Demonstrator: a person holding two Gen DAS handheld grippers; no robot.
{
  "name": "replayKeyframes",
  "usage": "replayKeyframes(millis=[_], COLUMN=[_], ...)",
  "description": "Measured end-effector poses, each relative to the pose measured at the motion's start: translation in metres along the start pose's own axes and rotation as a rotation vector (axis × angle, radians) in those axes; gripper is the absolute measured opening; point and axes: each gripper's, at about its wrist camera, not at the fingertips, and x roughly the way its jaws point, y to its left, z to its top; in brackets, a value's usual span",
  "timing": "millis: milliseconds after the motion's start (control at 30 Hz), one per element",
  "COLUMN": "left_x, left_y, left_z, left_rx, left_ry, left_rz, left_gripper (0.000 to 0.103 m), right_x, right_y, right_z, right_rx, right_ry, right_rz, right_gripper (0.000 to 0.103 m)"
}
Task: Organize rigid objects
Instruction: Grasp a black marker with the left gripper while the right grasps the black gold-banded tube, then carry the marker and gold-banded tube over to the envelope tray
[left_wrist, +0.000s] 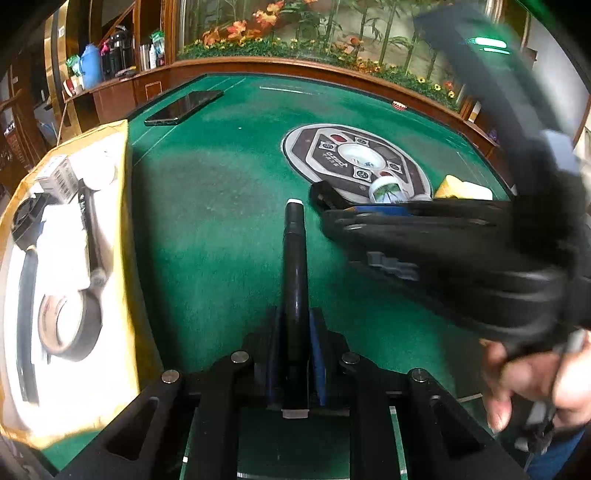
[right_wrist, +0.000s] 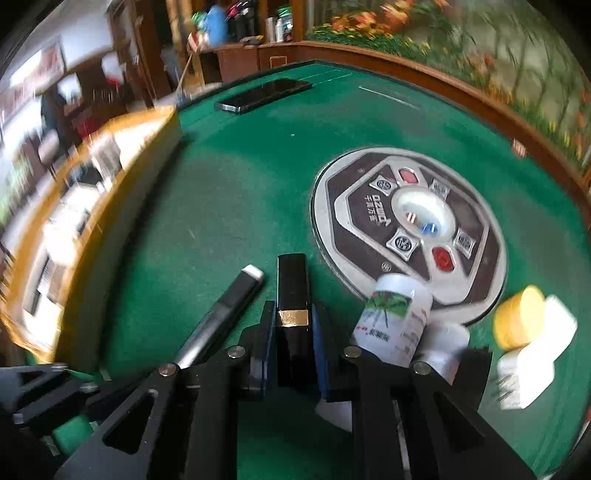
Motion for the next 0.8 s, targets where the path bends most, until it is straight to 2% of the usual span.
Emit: replayKeyframes(millis=[200, 400, 800], left_x=[0.011, -0.003, -0.044], left_y=[-0.003, 0.005, 0.030], left_z=[0.014, 0.006, 0.004], left_rx=[-0.005, -0.055, -0.127], left_ry=[-0.012, -0.036, -0.107], left_rz=[0.013, -0.043, -0.068], left_gripper=[0.016, 0.015, 0.016], right_x=[-0.033, -0.051, -0.046], right_y=[-0.029, -0.032, -0.020], right_z=[-0.008, -0.007, -0.006], right_rx=[0.136, 0.173, 0.169], right_ry=[-0.098, -0.149, -0.147], right_rz=[0.113, 0.171, 0.248], right_gripper=[0.017, 0.017, 0.017])
